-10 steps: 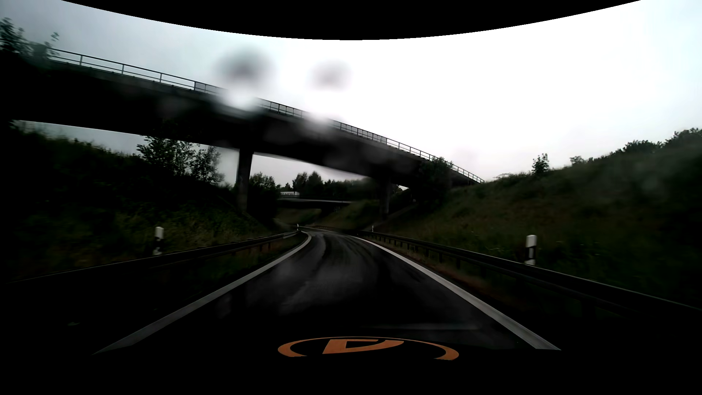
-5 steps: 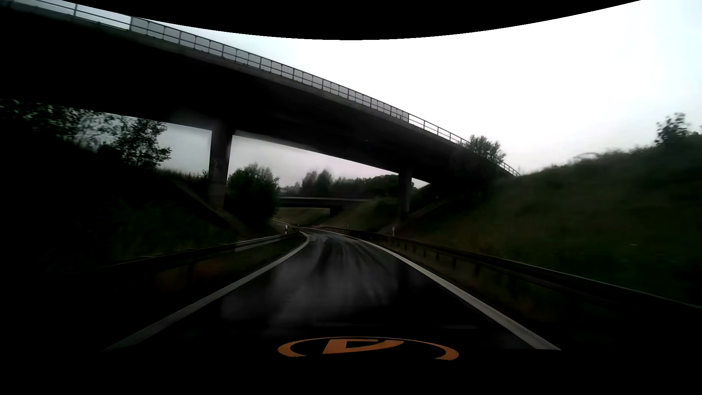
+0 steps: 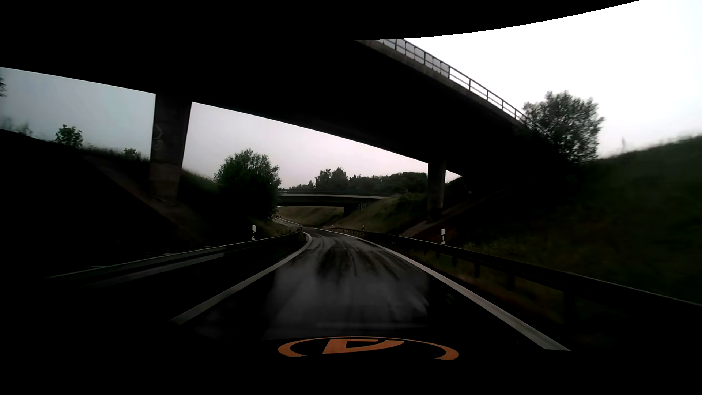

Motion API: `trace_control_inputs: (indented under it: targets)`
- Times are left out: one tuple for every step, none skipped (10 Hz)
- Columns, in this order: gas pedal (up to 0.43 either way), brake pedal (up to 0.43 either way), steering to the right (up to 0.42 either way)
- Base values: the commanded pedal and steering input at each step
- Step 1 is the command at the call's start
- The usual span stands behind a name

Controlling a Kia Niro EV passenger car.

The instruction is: Follow the waypoints while adhering to traffic rules and regulations

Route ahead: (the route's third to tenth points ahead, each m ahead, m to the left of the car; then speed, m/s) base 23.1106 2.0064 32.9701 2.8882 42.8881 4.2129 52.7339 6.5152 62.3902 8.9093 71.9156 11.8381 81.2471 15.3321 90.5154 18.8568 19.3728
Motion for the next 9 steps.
trace_control_inputs:
  targets:
    - [0.11,0.0,-0.03]
    - [0.11,0.0,-0.03]
    - [0.11,0.0,-0.03]
    - [0.11,0.0,-0.029]
    - [0.11,0.0,-0.028]
    - [0.11,0.0,-0.026]
    - [0.11,0.0,-0.025]
    - [0.11,0.0,-0.025]
    - [0.11,0.0,-0.025]
